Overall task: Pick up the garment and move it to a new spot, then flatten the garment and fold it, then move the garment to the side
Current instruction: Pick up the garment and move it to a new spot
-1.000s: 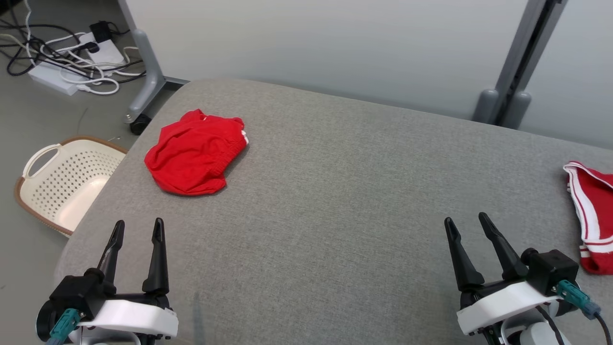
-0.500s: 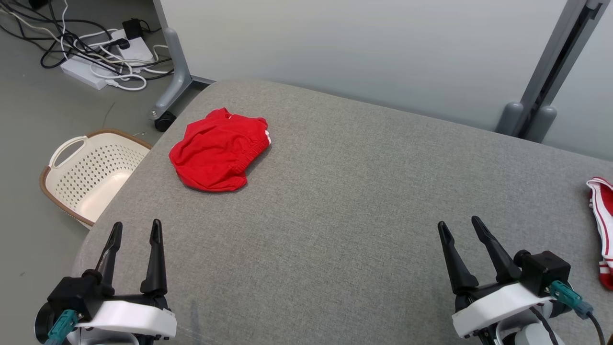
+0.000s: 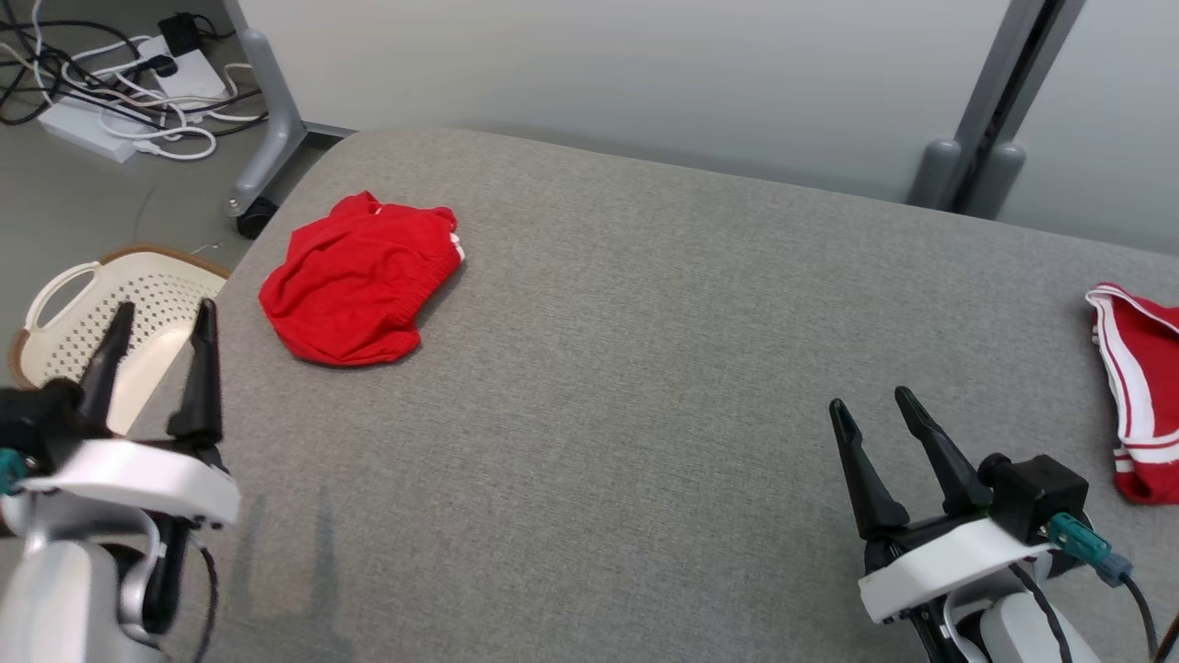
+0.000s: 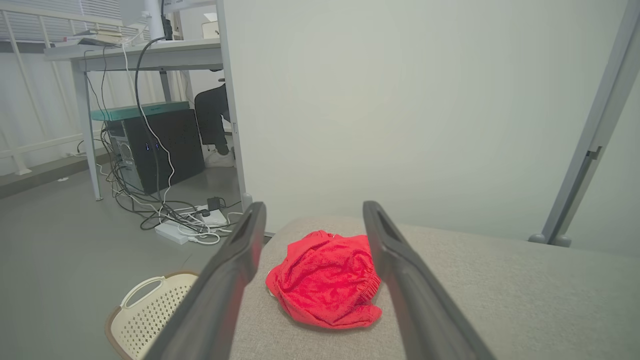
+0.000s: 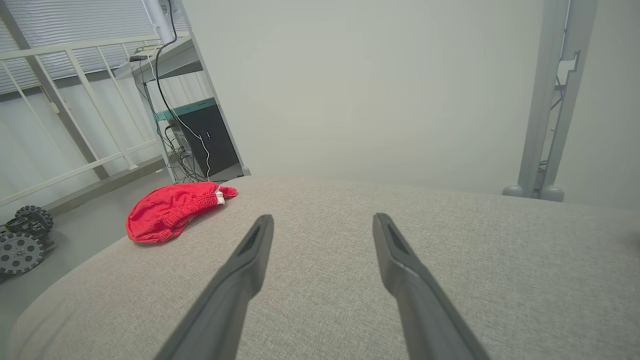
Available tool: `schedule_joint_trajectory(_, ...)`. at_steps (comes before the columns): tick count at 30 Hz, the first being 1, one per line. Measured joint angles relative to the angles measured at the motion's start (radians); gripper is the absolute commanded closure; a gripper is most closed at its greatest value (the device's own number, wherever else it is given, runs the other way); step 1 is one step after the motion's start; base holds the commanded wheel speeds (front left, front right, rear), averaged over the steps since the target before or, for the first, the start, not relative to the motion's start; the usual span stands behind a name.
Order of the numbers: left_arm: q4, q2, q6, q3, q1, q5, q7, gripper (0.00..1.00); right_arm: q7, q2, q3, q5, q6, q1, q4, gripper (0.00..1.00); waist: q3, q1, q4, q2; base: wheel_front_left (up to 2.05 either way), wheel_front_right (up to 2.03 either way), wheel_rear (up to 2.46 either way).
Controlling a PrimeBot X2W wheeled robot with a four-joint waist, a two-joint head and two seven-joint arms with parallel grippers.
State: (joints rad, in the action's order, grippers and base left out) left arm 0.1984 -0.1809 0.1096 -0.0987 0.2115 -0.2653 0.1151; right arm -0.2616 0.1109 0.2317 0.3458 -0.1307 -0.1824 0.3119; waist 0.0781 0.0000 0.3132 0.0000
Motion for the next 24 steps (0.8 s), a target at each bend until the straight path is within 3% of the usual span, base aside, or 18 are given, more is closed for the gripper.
schedule_joint_trajectory(11, 0.093, -0.18, 0.009, -0.102, 0.208, -0.136, -0.237, 0.0, 0.0, -0.007, 0.007, -0.009, 0.0, -0.058, -0.072, 0.0, 0.064, 0.0, -0.159, 0.0, 0.0, 0.0, 0.0)
schedule_joint_trajectory(24, 0.356, -0.325, -0.006, -0.201, 0.354, -0.24, -0.425, 0.0, 0.0, -0.014, 0.024, -0.013, 0.0, -0.101, -0.18, 0.0, 0.174, 0.0, -0.341, 0.0, 0.0, 0.0, 0.0)
